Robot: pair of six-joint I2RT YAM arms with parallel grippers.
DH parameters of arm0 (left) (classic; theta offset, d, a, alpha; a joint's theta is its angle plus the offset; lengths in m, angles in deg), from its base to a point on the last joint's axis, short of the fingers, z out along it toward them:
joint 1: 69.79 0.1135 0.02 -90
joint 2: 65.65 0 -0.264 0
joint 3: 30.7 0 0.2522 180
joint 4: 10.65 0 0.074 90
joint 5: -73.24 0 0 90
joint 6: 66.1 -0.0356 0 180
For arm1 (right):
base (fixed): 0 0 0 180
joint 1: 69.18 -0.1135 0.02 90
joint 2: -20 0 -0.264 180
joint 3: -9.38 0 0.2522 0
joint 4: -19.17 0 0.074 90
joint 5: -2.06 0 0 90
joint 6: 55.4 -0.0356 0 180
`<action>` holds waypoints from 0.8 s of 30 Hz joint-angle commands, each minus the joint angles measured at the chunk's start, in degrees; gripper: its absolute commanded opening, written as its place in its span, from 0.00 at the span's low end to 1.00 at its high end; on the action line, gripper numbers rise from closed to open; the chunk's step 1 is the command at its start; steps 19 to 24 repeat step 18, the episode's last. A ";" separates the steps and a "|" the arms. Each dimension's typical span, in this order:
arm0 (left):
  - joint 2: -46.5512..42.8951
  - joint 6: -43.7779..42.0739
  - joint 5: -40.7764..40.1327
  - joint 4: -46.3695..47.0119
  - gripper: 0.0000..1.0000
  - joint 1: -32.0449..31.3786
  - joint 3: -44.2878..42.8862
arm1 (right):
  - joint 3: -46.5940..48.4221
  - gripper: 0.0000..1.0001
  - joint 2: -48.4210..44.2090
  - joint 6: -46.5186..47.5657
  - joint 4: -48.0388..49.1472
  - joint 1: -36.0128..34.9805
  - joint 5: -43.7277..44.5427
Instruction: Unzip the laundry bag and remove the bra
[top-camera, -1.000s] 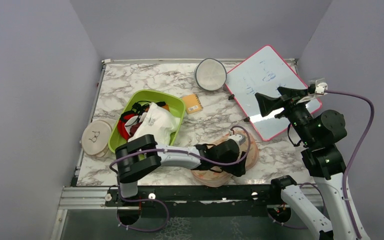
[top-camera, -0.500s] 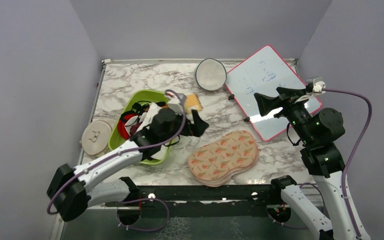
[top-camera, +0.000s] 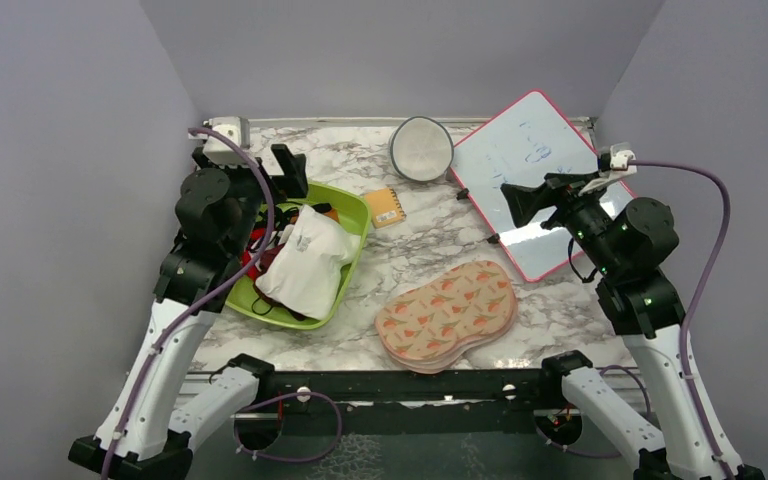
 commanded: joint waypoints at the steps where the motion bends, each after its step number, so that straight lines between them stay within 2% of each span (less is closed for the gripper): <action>1: -1.00 -8.71 -7.50 -3.22 0.99 0.40 -9.25 | 4.37 1.00 0.91 1.92 -3.20 -0.46 1.83; 9: -7.89 -8.75 -7.64 -1.53 0.99 0.45 -15.62 | 6.11 1.00 -2.21 3.42 -1.06 -0.46 4.66; 24: -10.77 -8.26 -7.80 -4.07 0.99 0.39 -14.79 | 6.72 1.00 -2.04 4.91 -2.98 -0.45 7.38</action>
